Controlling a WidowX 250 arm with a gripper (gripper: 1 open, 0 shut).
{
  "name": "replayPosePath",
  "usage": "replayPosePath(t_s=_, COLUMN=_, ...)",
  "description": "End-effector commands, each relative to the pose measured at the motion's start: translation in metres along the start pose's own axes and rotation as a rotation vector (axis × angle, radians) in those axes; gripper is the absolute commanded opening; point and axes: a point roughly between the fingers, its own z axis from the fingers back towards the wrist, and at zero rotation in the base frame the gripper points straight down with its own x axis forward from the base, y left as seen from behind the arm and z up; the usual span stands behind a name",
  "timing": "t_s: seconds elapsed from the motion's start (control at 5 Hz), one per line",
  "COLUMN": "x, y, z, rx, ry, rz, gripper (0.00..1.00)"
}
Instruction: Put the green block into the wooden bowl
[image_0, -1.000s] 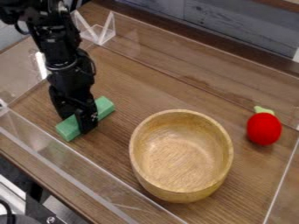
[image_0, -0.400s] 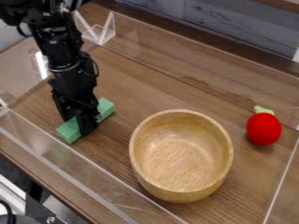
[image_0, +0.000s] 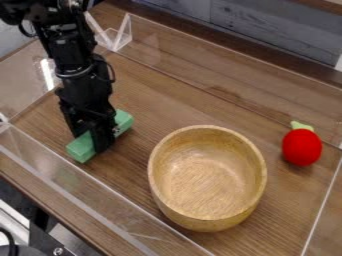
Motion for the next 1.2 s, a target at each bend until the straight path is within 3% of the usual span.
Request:
replayPosePath(t_s=0.0, x=0.011, y=-0.003, z=0.021, rx=0.020, ry=-0.056, rz=0.002, gripper=0.00)
replayPosePath(t_s=0.4, x=0.014, y=-0.020, z=0.034, rx=-0.006, ry=-0.039, rz=0.032, gripper=0.00)
replayPosePath(t_s=0.6, x=0.017, y=-0.036, z=0.050, rx=-0.029, ry=-0.030, rz=0.053, gripper=0.00)
replayPosePath(t_s=0.8, x=0.021, y=-0.063, z=0.065, rx=-0.063, ry=-0.036, rz=0.062, gripper=0.00)
replayPosePath(t_s=1.0, x=0.029, y=-0.095, z=0.067, rx=-0.078, ry=-0.047, rz=0.047, gripper=0.00)
